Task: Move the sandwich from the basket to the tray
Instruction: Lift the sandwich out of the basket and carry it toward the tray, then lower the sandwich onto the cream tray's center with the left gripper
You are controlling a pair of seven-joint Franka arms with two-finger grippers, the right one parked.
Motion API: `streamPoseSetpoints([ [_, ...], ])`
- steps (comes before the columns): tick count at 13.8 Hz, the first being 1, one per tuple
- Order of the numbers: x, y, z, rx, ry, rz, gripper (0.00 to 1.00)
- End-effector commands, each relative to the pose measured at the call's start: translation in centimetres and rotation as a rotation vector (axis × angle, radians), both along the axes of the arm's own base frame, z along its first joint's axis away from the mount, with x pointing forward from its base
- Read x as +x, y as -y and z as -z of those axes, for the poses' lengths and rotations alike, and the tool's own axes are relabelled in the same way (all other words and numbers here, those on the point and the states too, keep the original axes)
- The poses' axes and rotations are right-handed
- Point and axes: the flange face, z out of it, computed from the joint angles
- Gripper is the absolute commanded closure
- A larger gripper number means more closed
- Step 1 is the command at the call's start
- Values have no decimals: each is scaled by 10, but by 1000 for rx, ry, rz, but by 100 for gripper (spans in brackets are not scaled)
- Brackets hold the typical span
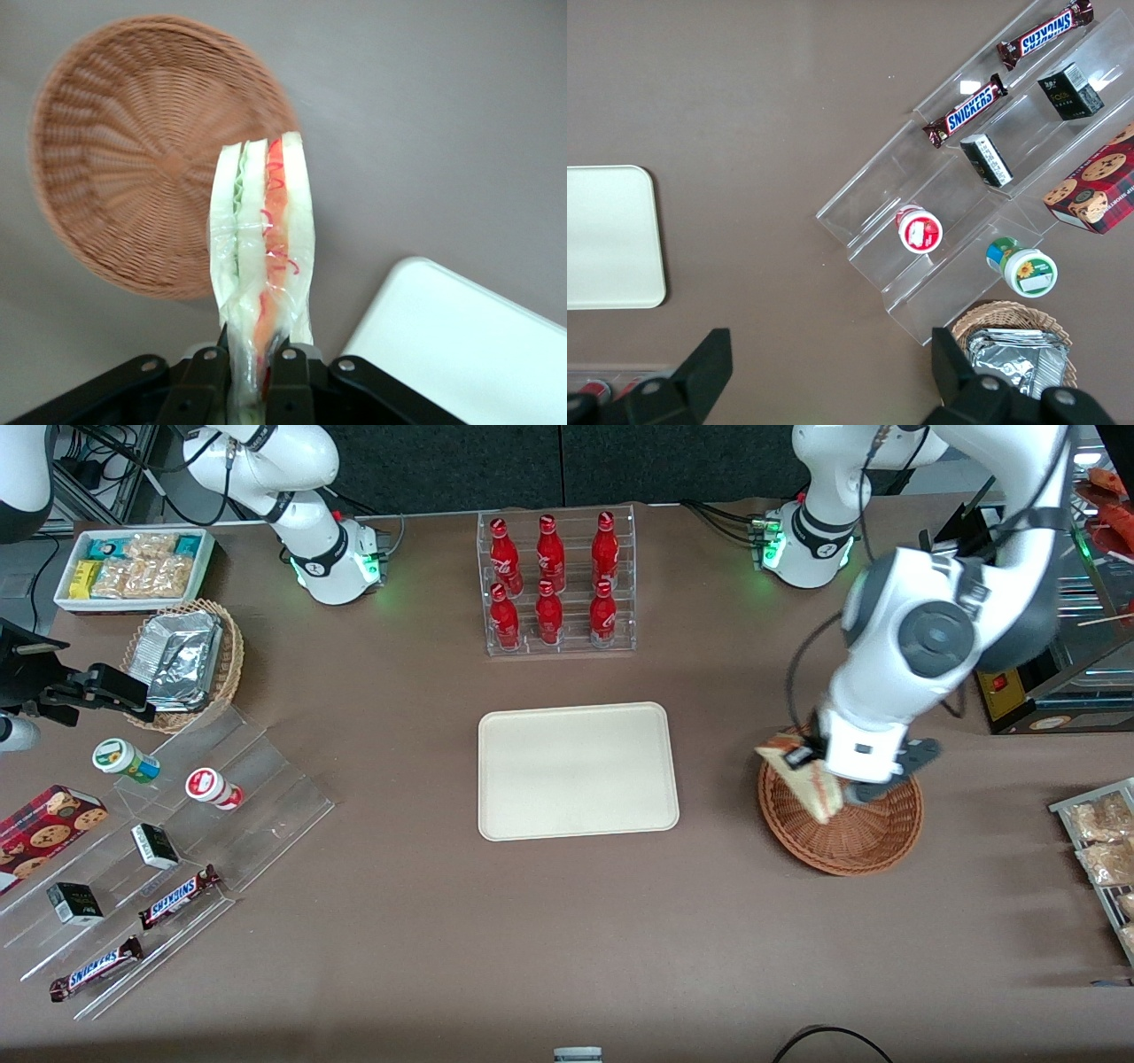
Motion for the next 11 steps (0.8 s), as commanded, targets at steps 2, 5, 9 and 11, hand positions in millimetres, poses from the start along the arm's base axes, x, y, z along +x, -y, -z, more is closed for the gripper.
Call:
streamPoseSetpoints([
  [2,-17,85,3,0,-2,154,100],
  [5,-36,163,35,3,-25,295,100],
  [9,-59,239,89,-12,-89,379,100],
  [11,-75,262,110,25,-88,432,100],
])
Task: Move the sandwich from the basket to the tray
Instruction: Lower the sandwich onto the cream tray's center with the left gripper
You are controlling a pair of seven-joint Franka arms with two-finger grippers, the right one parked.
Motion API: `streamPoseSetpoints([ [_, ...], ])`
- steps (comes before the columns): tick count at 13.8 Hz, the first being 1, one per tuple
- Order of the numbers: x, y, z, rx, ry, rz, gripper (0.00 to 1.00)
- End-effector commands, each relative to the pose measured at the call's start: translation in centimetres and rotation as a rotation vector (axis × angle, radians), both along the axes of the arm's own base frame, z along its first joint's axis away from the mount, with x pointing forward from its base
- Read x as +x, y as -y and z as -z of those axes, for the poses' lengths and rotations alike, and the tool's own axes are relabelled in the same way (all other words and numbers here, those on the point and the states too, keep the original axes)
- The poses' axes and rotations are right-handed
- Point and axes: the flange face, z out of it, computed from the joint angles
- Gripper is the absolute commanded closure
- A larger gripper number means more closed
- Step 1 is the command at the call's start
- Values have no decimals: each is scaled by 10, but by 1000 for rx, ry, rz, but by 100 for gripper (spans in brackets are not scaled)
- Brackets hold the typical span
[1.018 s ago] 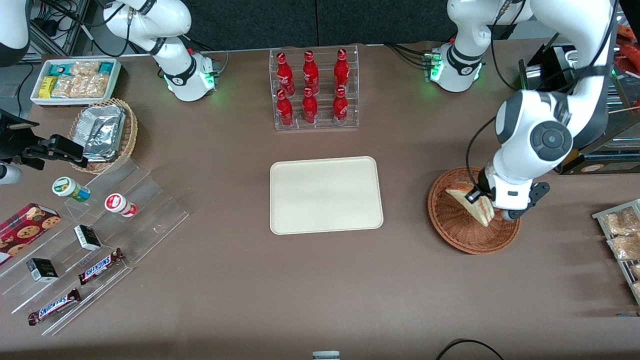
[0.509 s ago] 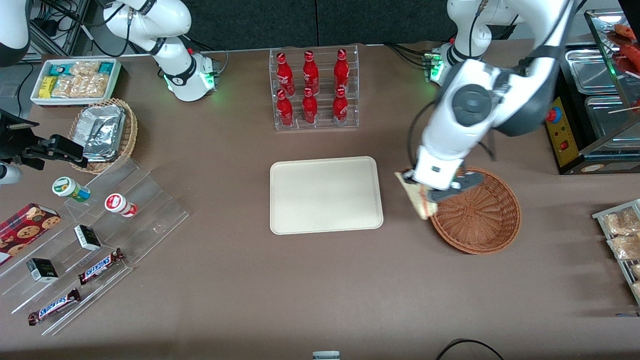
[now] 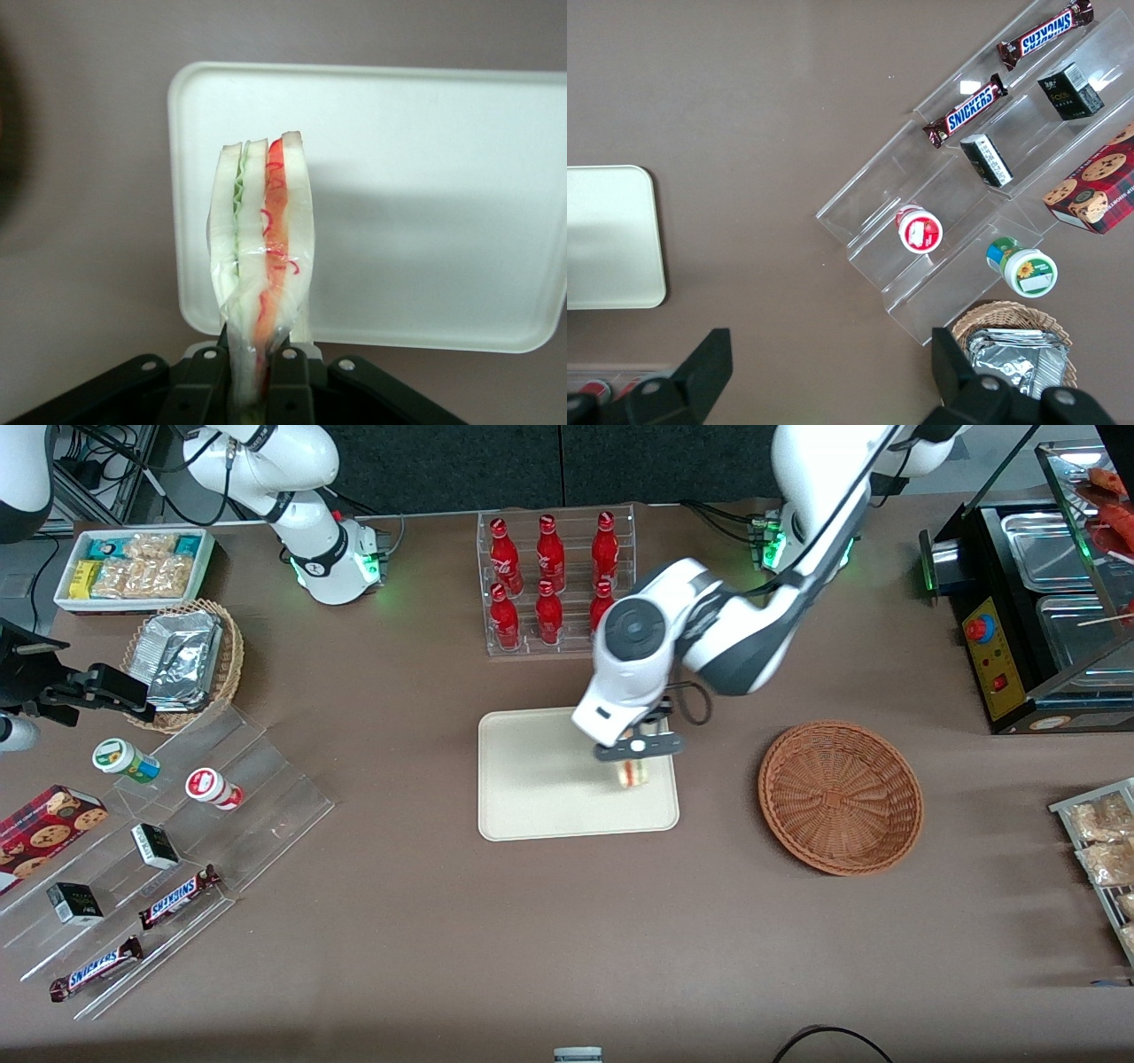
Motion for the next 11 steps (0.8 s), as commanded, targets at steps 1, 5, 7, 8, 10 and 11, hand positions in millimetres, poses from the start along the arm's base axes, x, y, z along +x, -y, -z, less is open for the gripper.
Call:
streamPoseSetpoints([
  [1,-6,32,17,17,20,32,100],
  [5,-20,62,52,3,60,58,100],
  [7,-18,65,67,-11,75,49,100],
  [8,-18,68,71,-27,85,41,100],
  [10,-18,69,82,-33,80,36,100],
  [11,-17,70,83,-35,83,37,100],
])
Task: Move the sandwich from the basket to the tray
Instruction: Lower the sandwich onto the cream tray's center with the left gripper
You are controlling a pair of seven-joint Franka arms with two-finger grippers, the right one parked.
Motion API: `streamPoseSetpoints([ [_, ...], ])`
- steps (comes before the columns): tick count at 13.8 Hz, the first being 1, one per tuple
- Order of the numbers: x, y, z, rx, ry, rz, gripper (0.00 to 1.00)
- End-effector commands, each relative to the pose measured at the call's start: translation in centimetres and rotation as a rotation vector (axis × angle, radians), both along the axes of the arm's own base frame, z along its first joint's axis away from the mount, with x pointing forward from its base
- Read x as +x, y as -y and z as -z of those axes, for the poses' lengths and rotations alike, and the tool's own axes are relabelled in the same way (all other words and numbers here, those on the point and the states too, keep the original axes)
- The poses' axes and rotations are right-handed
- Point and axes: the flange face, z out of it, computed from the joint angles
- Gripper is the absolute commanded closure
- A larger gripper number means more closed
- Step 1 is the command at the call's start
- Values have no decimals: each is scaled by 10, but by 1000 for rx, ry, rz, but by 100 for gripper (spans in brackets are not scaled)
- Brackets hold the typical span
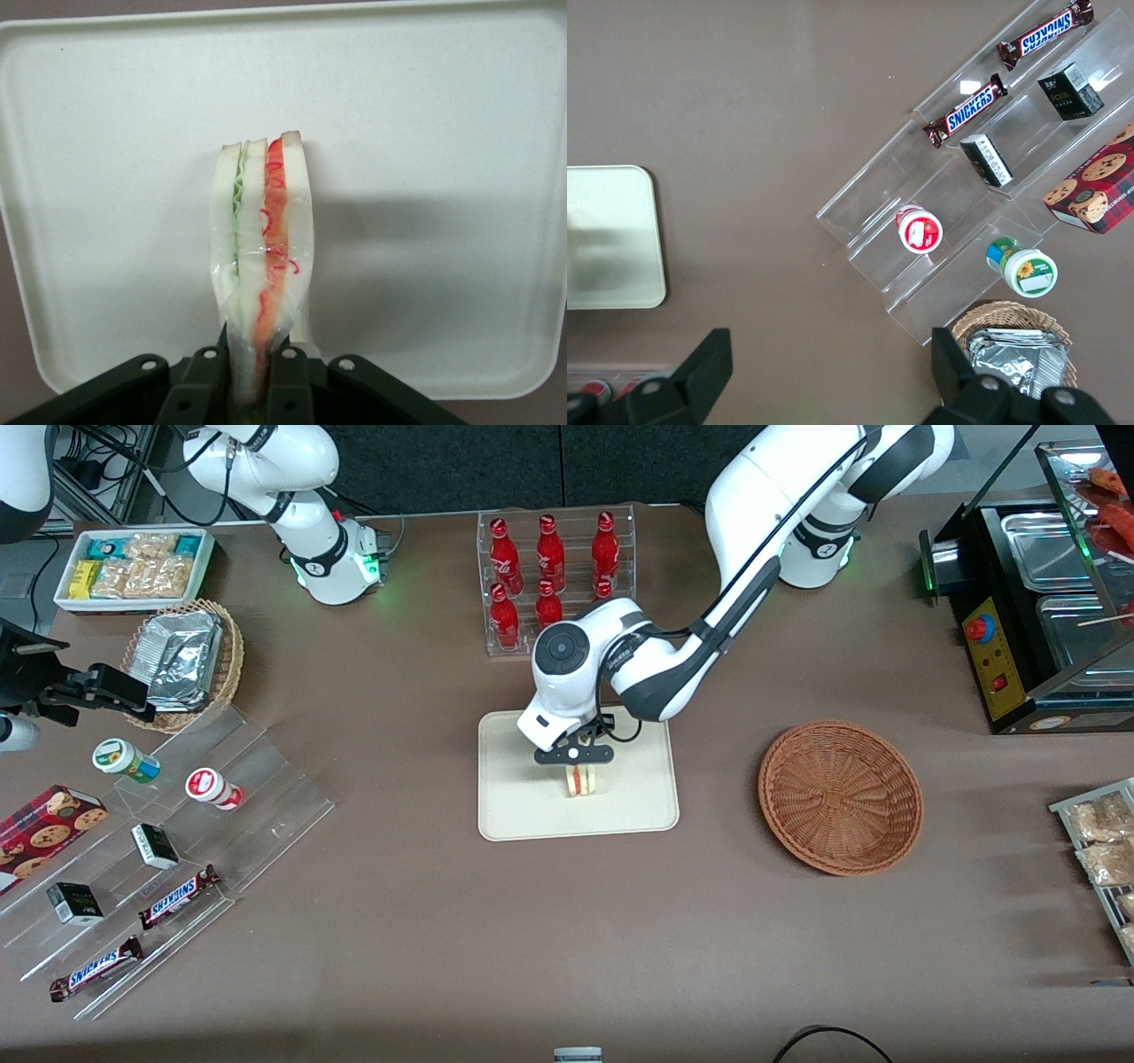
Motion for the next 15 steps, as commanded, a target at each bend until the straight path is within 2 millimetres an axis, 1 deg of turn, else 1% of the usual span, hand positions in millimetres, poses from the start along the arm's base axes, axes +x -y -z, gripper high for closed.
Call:
streamPoseSetpoints([
  [1,3,7,1,-2,29,-13,100],
  [2,4,8,6,-6,26,-14,89],
  [3,3,7,10,-5,22,-14,67],
  [4,3,7,13,-2,19,-10,13],
  [5,3,7,13,-2,19,-9,0],
  [8,6,6,0,-6,31,-17,0],
  [10,13,-2,-33,-5,47,-38,0],
  [12,27,-19,-75,19,63,-72,0],
  [15,55,-64,-140,38,47,-192,0],
])
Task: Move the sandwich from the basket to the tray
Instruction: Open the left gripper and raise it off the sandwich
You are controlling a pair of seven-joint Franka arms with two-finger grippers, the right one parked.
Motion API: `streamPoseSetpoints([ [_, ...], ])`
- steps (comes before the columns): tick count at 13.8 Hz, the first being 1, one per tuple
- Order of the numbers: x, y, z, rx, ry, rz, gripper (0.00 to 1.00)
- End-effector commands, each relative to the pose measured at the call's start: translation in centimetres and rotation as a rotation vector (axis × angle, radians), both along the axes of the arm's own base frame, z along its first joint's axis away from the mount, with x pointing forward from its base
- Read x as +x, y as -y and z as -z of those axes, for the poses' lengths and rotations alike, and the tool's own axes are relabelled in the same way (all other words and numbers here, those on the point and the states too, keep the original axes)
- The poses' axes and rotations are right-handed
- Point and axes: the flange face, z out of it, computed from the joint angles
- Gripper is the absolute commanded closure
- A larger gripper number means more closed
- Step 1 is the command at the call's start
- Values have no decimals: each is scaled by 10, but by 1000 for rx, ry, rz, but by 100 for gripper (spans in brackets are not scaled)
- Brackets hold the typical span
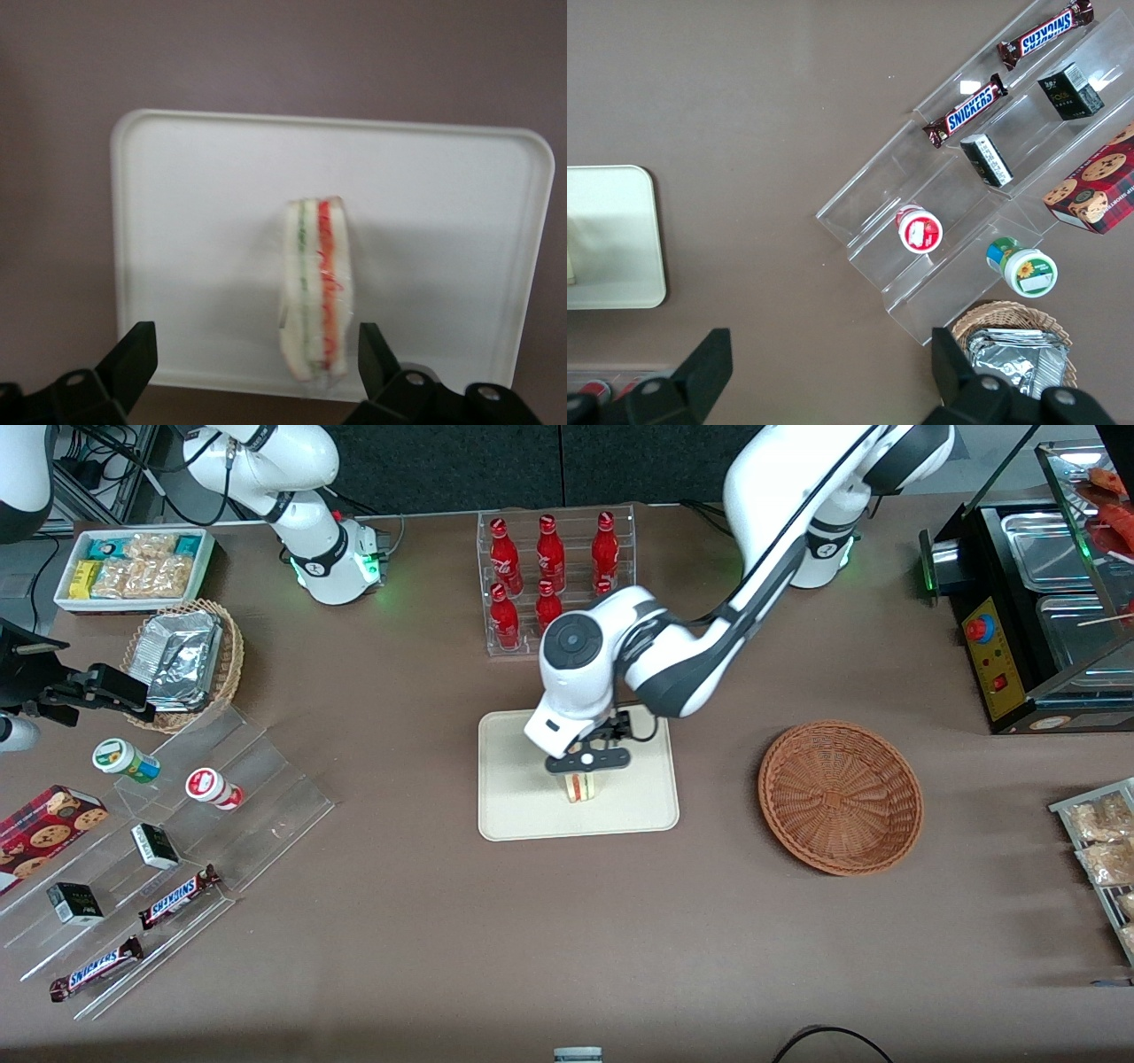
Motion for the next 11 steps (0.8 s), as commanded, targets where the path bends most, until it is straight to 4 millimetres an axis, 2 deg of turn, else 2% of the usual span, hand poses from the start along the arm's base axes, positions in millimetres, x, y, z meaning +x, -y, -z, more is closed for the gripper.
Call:
streamPoseSetpoints([
  [1,18,-45,-64,-1,-1,-108,0],
  [2,29,-72,-85,9,-1,-144,0],
  [4,36,-113,-119,46,-5,-191,0],
  [8,55,-202,-165,47,-61,-149,0],
  [11,58,-257,-187,56,-101,-90,0],
])
